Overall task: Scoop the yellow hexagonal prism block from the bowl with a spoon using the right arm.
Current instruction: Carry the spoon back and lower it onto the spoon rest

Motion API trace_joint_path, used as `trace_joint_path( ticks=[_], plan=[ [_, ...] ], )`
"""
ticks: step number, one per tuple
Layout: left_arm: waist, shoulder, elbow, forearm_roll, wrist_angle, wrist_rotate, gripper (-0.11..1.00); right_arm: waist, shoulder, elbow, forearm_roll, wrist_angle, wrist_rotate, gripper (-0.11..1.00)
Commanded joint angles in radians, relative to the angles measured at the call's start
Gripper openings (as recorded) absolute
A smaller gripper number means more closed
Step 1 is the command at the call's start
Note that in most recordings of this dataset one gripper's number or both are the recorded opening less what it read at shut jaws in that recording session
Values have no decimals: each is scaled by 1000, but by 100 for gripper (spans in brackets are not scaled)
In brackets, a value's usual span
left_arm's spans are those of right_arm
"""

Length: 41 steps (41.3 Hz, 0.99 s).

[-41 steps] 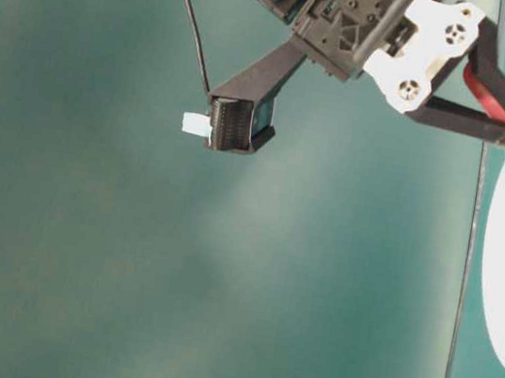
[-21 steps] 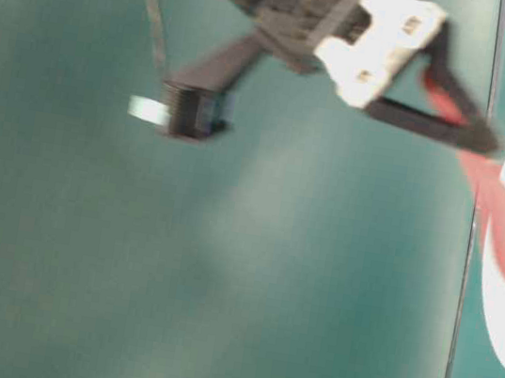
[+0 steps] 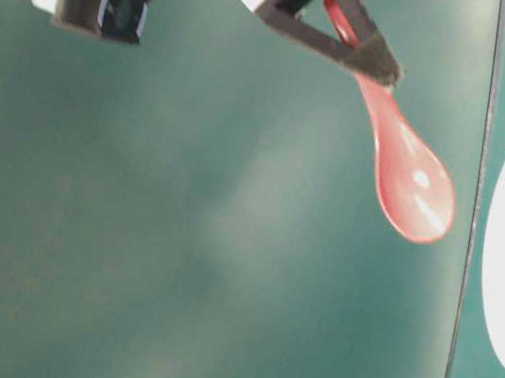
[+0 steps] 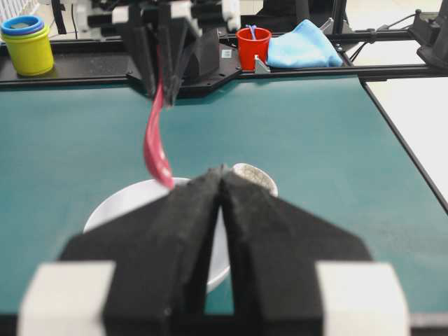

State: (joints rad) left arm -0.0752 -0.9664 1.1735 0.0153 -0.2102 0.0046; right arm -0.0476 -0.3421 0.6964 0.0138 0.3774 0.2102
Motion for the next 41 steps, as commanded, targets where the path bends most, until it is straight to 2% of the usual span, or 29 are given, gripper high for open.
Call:
trace_joint_path(
  ticks=[1,12,23,34,41],
  plan=[
    [-2,5,-25,3,-3,0,7,15,-64,14,-3,-2,3,13],
    [-2,5,-25,3,-3,0,7,40,-186,83,2,3,21,12],
    [-2,8,-23,3,-3,0,7,117,-301,153,8,48,67,12],
    [-2,9,-23,3,-3,0,7,209,-302,253,9,-28,175,12],
    [-2,9,-23,3,-3,-6,7,285,-264,344,8,-184,238,12]
  ],
)
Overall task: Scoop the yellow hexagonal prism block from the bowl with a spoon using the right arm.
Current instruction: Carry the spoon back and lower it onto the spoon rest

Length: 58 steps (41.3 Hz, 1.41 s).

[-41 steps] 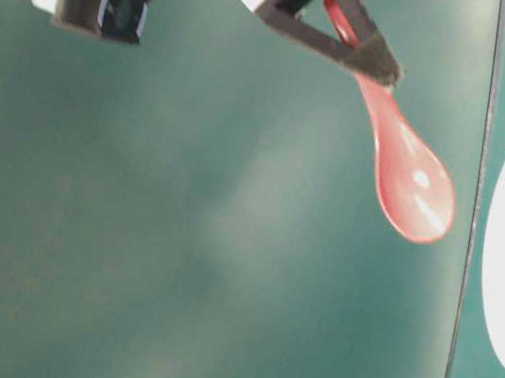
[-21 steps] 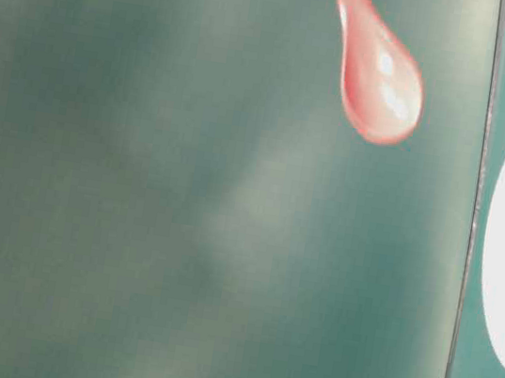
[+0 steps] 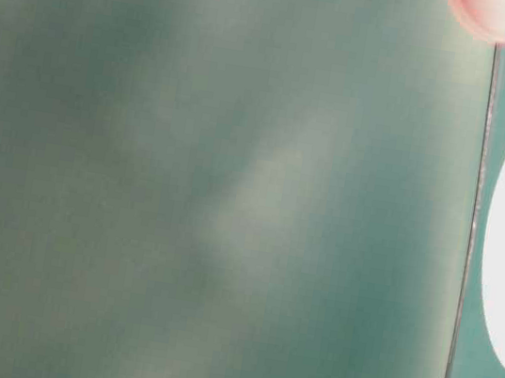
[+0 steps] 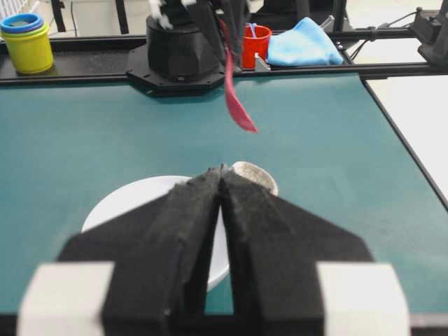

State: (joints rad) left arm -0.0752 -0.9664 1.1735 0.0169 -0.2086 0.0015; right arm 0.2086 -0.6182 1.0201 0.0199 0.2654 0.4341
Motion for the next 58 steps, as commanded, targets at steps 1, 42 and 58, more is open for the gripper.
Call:
trace_joint_path(
  ticks=[1,42,58],
  plan=[
    [-2,9,-23,2,-5,-5,7,35,20,29,2,-92,20,12],
    [-2,5,-25,2,-11,-11,7,23,293,193,11,-548,41,12],
    [-2,5,-25,2,-11,-11,7,8,288,193,26,-535,41,17]
  ],
)
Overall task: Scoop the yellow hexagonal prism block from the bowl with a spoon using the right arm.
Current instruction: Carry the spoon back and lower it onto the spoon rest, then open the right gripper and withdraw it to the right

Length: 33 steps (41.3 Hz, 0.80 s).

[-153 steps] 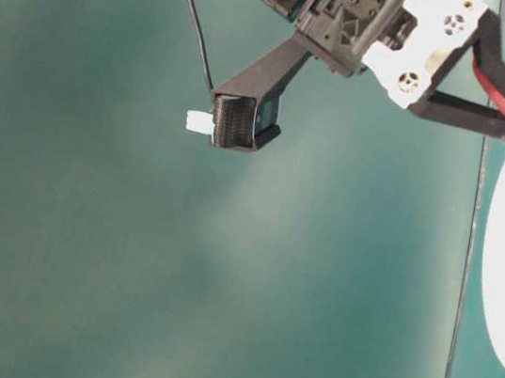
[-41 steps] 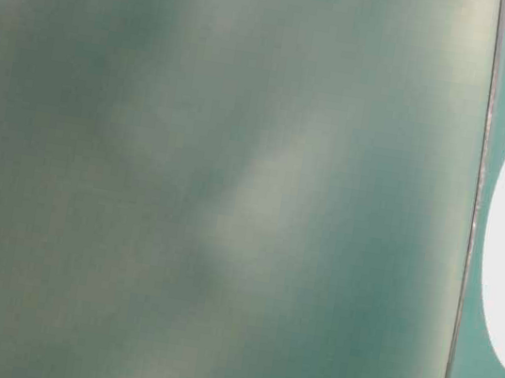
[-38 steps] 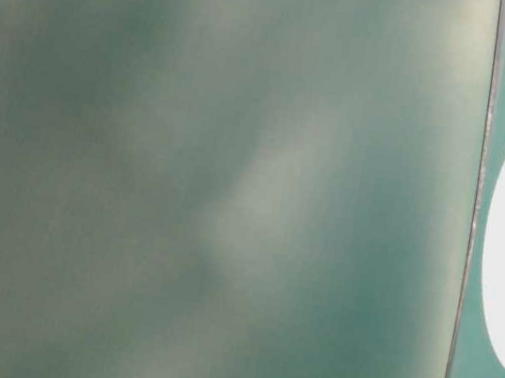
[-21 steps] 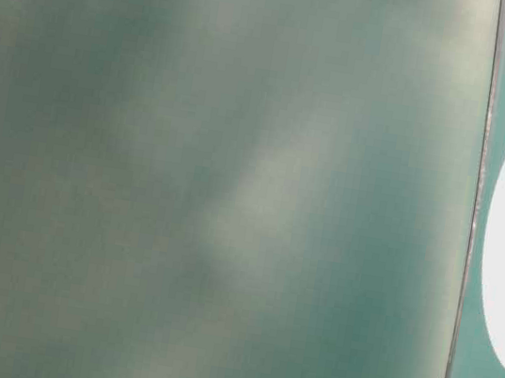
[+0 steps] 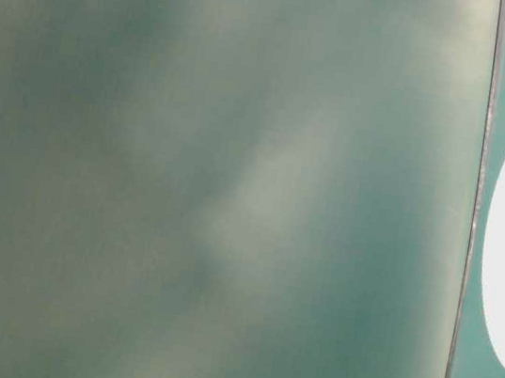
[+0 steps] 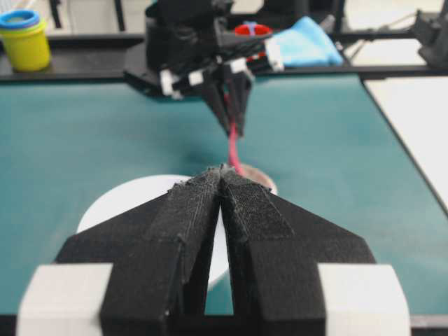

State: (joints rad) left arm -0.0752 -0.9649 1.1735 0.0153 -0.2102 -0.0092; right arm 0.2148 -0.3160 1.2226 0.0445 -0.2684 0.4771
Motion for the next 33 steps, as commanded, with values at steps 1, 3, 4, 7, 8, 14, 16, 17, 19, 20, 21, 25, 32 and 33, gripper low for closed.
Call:
trace_joint_path(
  ticks=[1,3,4,7,8,14,16,17,19,20,21,25,32,33],
  plan=[
    [-2,3,-25,3,-9,0,7,2,-17,-11,2,2,-2,20],
    [-2,3,-25,3,-9,0,7,2,-18,-11,2,12,-2,26],
    [-2,3,-26,3,-11,0,7,2,-20,-12,2,18,-2,30],
    [-2,2,-25,3,-9,0,7,2,-26,-17,2,43,-2,41],
    [-2,3,-25,3,-9,0,7,2,-29,-17,0,51,-2,45],
    [-2,3,-25,3,-9,0,7,2,-40,-25,-3,87,-6,56],
    [-2,3,-25,3,-9,0,7,2,-43,-25,-5,97,-8,56],
    [-2,3,-25,3,-9,0,7,2,-48,-25,-6,101,-11,56],
    [-2,3,-25,3,-6,0,7,0,-57,-25,-12,106,-17,56],
    [-2,3,-25,3,-6,0,7,0,-60,-23,-20,104,-21,56],
    [-2,3,-25,3,-6,0,7,0,-66,-21,-31,101,-29,56],
    [-2,3,-25,3,-5,0,7,0,-83,-14,-64,83,-64,56],
    [-2,2,-25,3,-3,0,7,-25,-109,26,-124,-74,-183,56],
    [-2,3,-25,3,-3,0,7,-29,-109,35,-124,-101,-198,56]
  ],
)
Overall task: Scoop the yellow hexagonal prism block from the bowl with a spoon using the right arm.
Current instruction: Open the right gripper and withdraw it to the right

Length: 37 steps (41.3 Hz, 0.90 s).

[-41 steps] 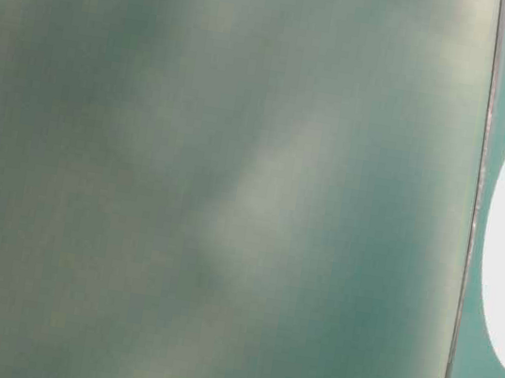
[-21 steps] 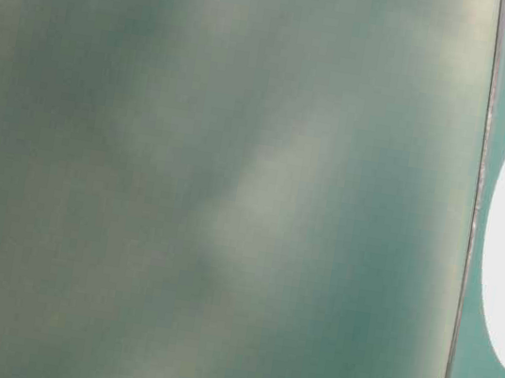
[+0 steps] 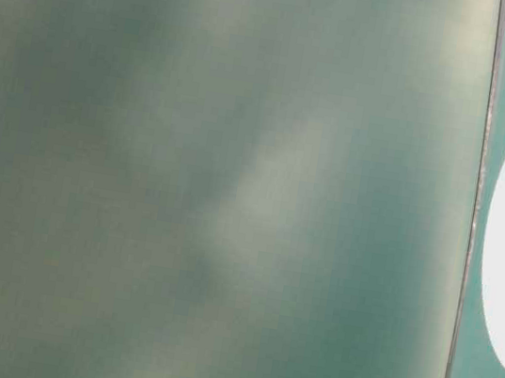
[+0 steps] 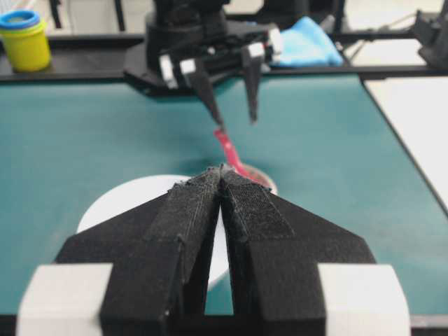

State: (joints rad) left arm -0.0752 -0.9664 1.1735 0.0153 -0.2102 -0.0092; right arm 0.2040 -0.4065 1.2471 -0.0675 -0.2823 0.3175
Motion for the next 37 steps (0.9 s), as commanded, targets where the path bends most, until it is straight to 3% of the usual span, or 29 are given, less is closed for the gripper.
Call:
trace_joint_path(
  ticks=[1,14,24,37],
  plan=[
    [-2,5,-25,3,-3,0,7,-25,-18,21,-14,-127,-64,56],
    [-2,5,-25,3,-3,3,7,-55,-9,172,17,-531,-249,56],
    [-2,5,-25,3,-3,6,7,-55,98,242,51,-767,-273,55],
    [-2,5,-25,3,-3,9,7,-55,440,209,72,-1051,-279,55]
  ],
)
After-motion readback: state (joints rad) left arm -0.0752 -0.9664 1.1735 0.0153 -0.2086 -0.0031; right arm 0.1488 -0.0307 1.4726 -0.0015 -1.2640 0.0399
